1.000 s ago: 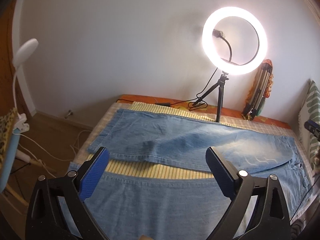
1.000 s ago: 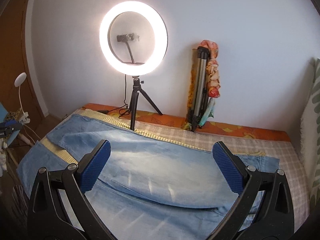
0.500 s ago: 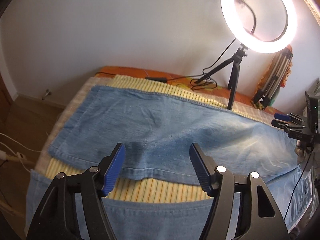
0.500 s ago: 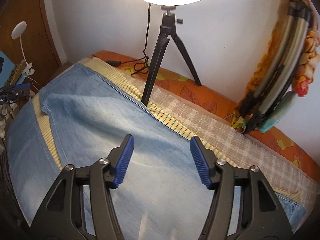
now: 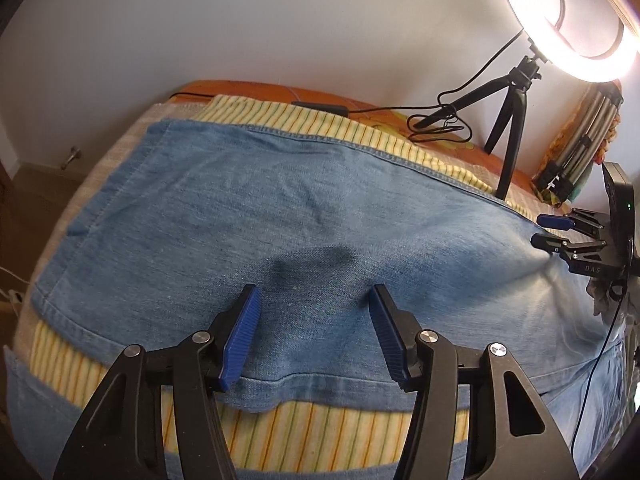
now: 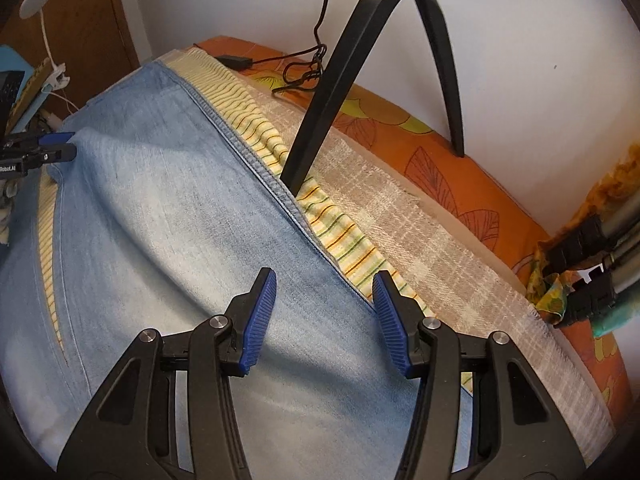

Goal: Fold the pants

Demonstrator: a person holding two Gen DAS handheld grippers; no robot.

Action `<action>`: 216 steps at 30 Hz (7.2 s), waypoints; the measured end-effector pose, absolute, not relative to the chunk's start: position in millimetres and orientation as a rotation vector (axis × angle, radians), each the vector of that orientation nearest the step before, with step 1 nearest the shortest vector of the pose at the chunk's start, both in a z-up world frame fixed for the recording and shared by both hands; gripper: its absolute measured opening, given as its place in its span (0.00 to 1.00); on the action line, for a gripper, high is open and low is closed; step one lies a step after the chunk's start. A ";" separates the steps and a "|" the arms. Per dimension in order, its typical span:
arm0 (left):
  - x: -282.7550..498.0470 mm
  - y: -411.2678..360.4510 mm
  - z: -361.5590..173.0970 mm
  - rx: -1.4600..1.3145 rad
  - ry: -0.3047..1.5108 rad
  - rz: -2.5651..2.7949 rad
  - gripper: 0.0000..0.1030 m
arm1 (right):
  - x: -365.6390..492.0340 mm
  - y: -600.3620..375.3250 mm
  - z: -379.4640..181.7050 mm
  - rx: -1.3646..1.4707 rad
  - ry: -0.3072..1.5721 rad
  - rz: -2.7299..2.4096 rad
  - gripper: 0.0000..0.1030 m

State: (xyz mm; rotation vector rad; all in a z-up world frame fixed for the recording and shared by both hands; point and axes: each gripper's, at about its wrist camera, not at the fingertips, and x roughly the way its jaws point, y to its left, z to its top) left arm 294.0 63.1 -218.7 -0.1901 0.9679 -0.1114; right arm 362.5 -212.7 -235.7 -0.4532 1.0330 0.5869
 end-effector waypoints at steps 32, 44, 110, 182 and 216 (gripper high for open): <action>328.4 84.3 -173.2 -0.435 1.004 -0.155 0.67 | 160.7 -189.7 -145.8 -0.448 0.844 0.705 0.02; 337.7 42.7 -223.5 -0.380 1.120 -0.156 0.67 | 267.0 -219.1 -146.6 -0.353 0.818 0.604 0.62; 264.5 39.1 -190.0 -0.283 1.001 -0.014 0.04 | 47.5 -160.9 -182.4 -0.627 0.845 0.818 0.09; 51.5 167.3 -194.2 -0.537 0.861 0.074 0.03 | -31.2 -161.1 -178.3 -0.739 0.874 0.733 0.05; 29.2 226.4 -232.0 -0.830 0.799 0.116 0.30 | 193.0 104.1 -178.4 -0.363 1.090 1.065 0.53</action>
